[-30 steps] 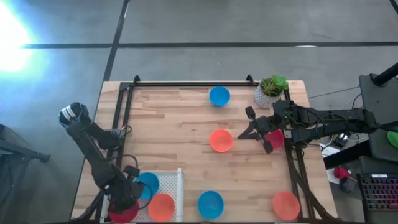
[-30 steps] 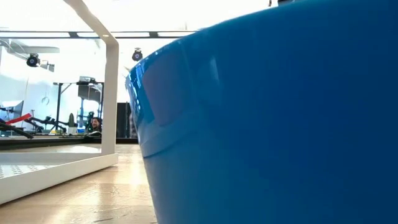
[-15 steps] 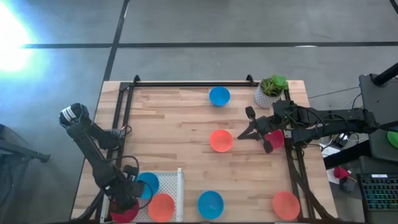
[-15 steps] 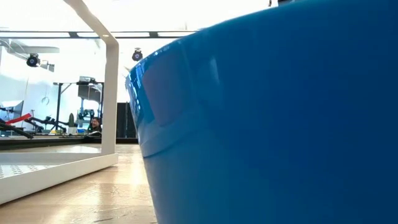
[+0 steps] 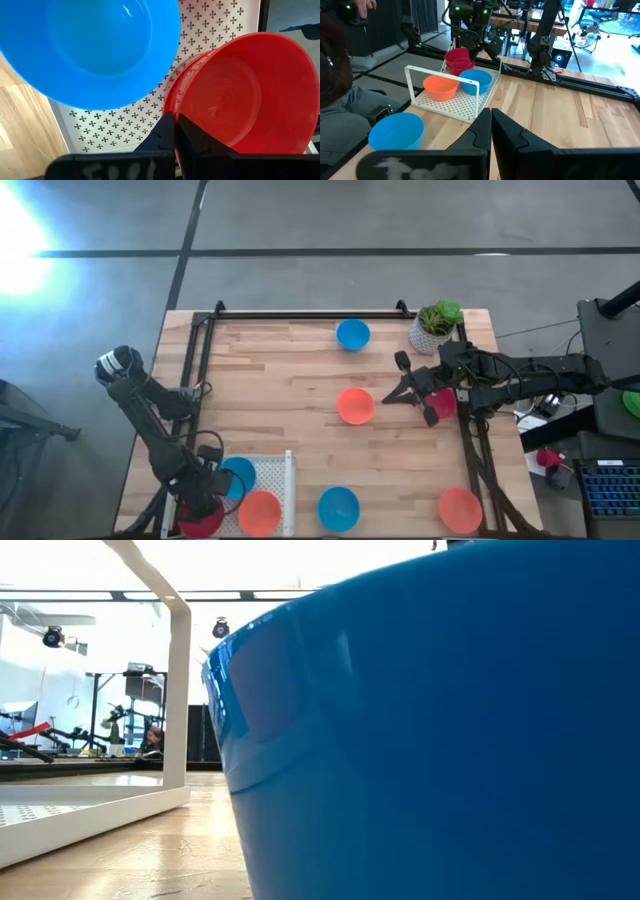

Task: Pick & Place Mini bowls
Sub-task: Stack the top red bowl on top of the red bowl on the shelf

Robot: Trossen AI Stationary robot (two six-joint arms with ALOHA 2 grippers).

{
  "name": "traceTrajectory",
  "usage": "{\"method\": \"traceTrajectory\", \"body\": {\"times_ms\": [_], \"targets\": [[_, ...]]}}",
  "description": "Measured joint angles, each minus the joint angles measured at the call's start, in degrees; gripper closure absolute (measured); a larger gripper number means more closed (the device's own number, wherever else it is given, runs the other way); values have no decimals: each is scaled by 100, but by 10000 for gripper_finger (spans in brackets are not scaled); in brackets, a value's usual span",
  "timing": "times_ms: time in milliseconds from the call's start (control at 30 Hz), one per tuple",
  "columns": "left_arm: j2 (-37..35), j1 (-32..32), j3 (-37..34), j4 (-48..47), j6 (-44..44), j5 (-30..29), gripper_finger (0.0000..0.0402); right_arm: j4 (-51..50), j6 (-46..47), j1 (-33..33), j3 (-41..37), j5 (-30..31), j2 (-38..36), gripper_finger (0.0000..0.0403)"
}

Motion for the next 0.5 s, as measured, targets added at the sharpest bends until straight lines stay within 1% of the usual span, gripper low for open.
{"method": "traceTrajectory", "body": {"times_ms": [67,233,367,500], "targets": [[0,-6,-50,-2,-103,4,397,-2,0,0,0,0,0,394],[2,-6,-214,-7,-244,80,365,-3,2,0,0,0,0,394],[2,-6,-281,-35,-260,94,359,-4,0,0,0,0,0,394],[-5,-6,-227,-28,295,97,359,-6,2,0,0,0,0,394]]}}
